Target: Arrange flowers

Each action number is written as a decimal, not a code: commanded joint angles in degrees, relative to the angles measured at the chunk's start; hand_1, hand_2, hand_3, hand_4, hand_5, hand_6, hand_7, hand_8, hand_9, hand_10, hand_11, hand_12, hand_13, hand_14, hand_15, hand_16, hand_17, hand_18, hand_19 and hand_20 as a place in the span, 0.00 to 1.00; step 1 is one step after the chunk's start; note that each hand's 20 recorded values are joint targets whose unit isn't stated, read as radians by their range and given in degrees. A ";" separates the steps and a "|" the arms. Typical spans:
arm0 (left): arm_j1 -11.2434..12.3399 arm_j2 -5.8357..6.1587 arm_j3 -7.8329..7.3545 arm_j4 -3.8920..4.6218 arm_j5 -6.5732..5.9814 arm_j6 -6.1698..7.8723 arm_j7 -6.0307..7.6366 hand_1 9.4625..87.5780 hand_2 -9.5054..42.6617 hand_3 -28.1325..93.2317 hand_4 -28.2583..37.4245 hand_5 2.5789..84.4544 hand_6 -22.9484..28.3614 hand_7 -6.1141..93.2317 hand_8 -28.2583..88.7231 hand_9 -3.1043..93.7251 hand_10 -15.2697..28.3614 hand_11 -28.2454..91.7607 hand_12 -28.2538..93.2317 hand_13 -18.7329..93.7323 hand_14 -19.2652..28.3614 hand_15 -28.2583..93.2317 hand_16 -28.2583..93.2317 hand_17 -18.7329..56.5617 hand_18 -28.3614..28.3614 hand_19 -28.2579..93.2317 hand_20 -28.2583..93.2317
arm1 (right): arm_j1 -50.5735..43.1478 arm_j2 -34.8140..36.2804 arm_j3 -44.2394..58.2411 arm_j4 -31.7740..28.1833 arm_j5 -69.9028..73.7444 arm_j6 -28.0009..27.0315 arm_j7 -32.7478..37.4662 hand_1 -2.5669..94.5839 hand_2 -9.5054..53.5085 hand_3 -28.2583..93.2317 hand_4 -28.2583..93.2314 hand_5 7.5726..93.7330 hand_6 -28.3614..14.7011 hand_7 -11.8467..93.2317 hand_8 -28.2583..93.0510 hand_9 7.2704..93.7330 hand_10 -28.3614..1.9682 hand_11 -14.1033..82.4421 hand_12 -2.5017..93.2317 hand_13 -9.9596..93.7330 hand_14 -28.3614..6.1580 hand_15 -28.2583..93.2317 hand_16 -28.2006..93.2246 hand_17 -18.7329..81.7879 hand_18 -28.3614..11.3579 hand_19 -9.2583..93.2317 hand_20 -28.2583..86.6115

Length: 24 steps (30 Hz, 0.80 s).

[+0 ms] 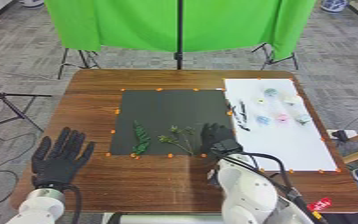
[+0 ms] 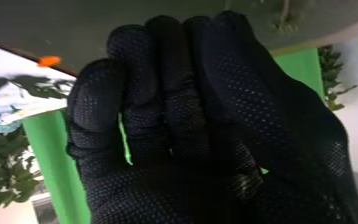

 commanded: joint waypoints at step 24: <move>0.99 -0.08 0.70 0.60 -5.12 0.01 -0.03 0.24 0.52 0.84 0.00 0.53 0.57 0.27 0.15 0.47 0.68 0.50 0.33 0.46 0.71 0.62 0.16 0.19 0.75 0.56 0.36 | 3.63 -4.59 -6.37 5.76 5.19 0.35 -1.56 0.59 0.00 0.79 0.01 0.71 0.53 0.32 0.30 0.76 0.36 0.38 0.34 0.69 0.37 0.66 0.46 0.51 0.06 0.92 0.49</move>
